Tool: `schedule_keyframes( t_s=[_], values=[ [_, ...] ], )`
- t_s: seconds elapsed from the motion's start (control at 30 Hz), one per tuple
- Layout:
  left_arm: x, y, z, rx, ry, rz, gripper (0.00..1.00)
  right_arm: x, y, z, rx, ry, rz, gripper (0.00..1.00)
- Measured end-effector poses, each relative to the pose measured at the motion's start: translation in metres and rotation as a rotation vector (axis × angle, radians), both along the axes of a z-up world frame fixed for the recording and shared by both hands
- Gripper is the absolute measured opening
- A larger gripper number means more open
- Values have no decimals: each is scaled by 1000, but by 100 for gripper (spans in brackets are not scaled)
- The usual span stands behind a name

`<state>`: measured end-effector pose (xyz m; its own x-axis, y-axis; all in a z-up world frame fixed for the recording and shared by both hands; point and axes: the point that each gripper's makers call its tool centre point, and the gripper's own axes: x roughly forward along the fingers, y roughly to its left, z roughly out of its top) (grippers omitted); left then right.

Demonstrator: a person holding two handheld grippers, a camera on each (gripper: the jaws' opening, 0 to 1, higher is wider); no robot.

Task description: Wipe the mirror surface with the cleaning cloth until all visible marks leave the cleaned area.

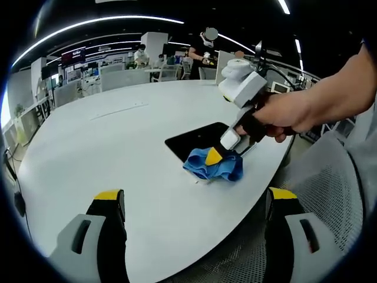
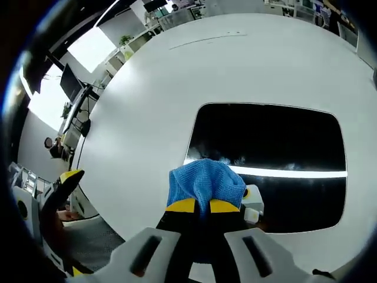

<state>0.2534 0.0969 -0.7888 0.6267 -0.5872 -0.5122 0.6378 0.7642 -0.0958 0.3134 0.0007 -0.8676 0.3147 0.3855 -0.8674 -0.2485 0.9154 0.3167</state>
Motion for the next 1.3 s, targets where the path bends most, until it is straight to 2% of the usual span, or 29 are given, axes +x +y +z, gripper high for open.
schedule_keyframes(
  t_s=[0.7,1.07,1.3],
  values=[
    [1,-1,2,-22,4,9,99,-1,0,0,4,11,6,0],
    [0,-1,0,-12,10,6,99,0,-1,-1,18,19,0,0],
    [0,0,-1,-8,13,8,99,8,0,-1,24,21,-3,0]
  ],
)
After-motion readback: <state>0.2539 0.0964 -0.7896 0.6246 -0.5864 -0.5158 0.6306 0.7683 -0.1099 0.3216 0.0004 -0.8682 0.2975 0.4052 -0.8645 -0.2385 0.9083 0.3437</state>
